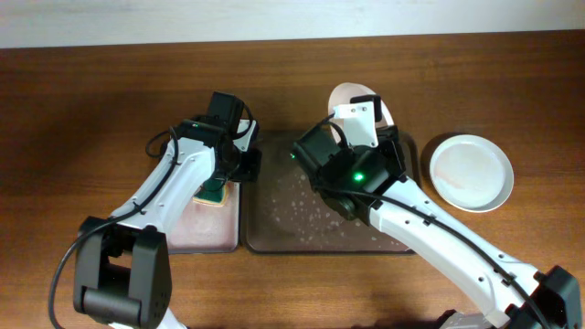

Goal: Clean dirty plates on tray and stack at the side
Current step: 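Lift the last plate with the right gripper and carry it right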

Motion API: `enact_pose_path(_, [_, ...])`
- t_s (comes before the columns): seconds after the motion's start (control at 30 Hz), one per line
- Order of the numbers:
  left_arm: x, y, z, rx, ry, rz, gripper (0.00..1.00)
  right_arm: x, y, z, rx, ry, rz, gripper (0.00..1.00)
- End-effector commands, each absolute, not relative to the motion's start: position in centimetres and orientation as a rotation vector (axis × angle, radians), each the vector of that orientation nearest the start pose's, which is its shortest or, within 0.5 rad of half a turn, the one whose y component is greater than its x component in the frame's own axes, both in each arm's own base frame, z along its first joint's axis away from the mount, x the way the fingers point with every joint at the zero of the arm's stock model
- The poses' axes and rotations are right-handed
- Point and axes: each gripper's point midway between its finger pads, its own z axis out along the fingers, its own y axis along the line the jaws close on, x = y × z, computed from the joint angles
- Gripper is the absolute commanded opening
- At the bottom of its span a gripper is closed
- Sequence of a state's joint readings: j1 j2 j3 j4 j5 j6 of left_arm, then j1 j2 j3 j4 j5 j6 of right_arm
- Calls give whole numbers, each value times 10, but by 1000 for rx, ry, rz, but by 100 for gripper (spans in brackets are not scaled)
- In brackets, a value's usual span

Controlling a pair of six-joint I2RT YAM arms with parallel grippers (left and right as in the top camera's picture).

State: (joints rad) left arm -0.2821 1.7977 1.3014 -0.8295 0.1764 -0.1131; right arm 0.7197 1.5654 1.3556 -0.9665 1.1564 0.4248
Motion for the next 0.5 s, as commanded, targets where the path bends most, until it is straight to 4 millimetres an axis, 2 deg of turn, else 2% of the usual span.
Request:
enact_pose_path(0.0, [362, -136, 70, 278, 2906, -323, 0, 354, 91, 258, -54, 2033, -974, 4])
enact_pose_path(0.03, [362, -136, 70, 279, 2902, -324, 0, 355, 89, 257, -6, 2029, -951, 4])
enact_pose_path(0.07, [362, -136, 70, 279, 2902, -324, 0, 357, 96, 250, -75, 2074, -927, 4])
enact_pose_path(0.1, [362, -136, 70, 279, 2902, -323, 0, 356, 86, 258, -75, 2036, -1009, 4])
enact_pose_path(0.13, [362, -136, 70, 279, 2902, -324, 0, 357, 87, 253, 4, 2047, -935, 4])
enact_pose_path(0.17, [363, -136, 70, 279, 2900, -324, 0, 356, 84, 254, -33, 2046, -978, 4])
enact_pose_path(0.2, [363, -136, 70, 279, 2901, -324, 0, 356, 81, 254, 26, 2041, -951, 4])
enact_pose_path(0.3, [363, -136, 70, 278, 2902, -323, 0, 357, 96, 230, -28, 2176, -807, 4])
enact_pose_path(0.37, [363, -136, 70, 279, 2902, -323, 0, 359, 84, 223, 53, 2212, -772, 4])
enact_pose_path(0.4, [363, -136, 70, 279, 2902, -323, 0, 362, 71, 215, 154, 2257, -716, 4])
enact_pose_path(0.47, [362, -136, 70, 279, 2903, -323, 0, 367, 53, 198, 245, 2365, -619, 4])
